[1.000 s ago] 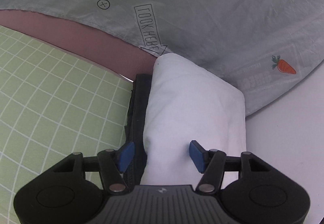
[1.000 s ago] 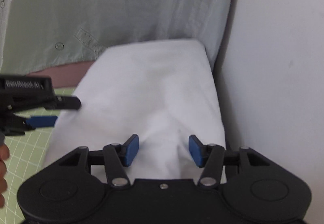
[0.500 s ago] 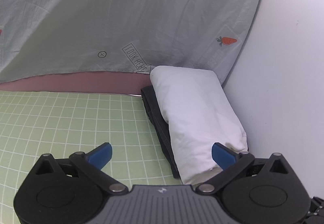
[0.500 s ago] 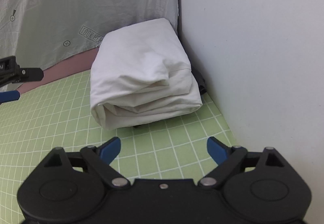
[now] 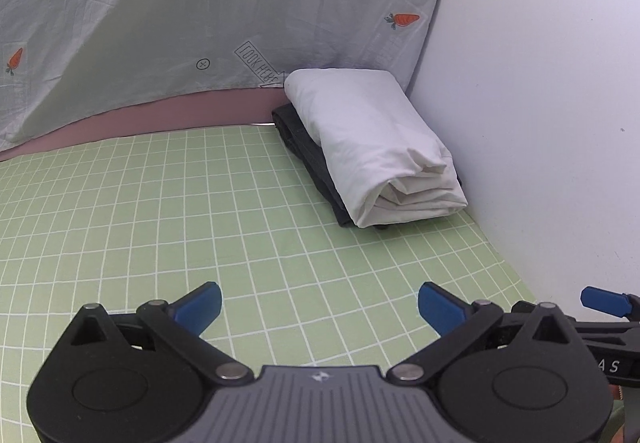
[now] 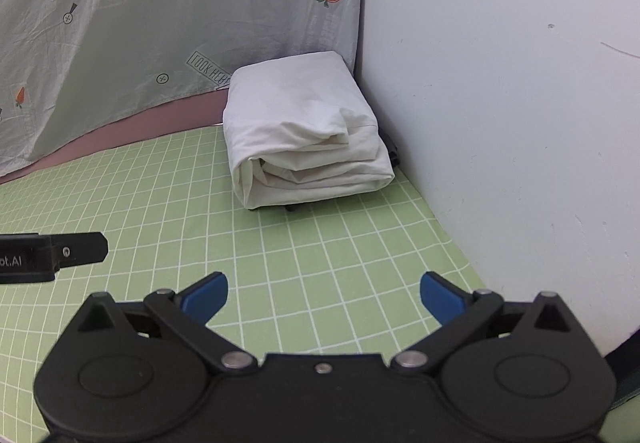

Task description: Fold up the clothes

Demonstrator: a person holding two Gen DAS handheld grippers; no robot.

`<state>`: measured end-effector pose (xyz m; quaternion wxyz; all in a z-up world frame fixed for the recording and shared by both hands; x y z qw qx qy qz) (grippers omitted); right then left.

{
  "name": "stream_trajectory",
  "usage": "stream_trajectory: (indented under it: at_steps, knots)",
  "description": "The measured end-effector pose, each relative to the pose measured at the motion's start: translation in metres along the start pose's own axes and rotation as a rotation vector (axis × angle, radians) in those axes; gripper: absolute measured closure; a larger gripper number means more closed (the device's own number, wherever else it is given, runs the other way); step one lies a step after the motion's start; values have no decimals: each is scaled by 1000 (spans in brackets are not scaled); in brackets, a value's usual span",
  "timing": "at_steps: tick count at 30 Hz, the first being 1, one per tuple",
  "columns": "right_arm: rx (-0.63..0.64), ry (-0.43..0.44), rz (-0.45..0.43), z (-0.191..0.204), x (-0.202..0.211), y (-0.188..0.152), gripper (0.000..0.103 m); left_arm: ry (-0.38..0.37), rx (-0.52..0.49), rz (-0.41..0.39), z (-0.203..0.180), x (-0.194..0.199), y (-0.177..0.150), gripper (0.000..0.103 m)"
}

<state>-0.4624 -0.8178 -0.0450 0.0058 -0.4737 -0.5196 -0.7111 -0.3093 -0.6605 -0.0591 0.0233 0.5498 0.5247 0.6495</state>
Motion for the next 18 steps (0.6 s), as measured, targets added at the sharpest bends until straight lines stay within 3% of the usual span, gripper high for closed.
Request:
stream_trajectory:
  at_steps: [10, 18]
  knots:
    - [-10, 5, -20, 12, 18, -6, 0, -18, -70, -6, -7, 18, -9, 0]
    - [-14, -3, -38, 18, 25, -4, 0, -30, -69, -21, -3, 23, -8, 0]
Point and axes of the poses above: each gripper's, at about its wrist camera, not at the fingertips, and x roughly against the way its jaws point, z to its left, y to its top, the point moved 3 cm from there along -x, roughly the way its jaws point, and after that the axes turned 3 degrees about z, right-handed, at the moved point
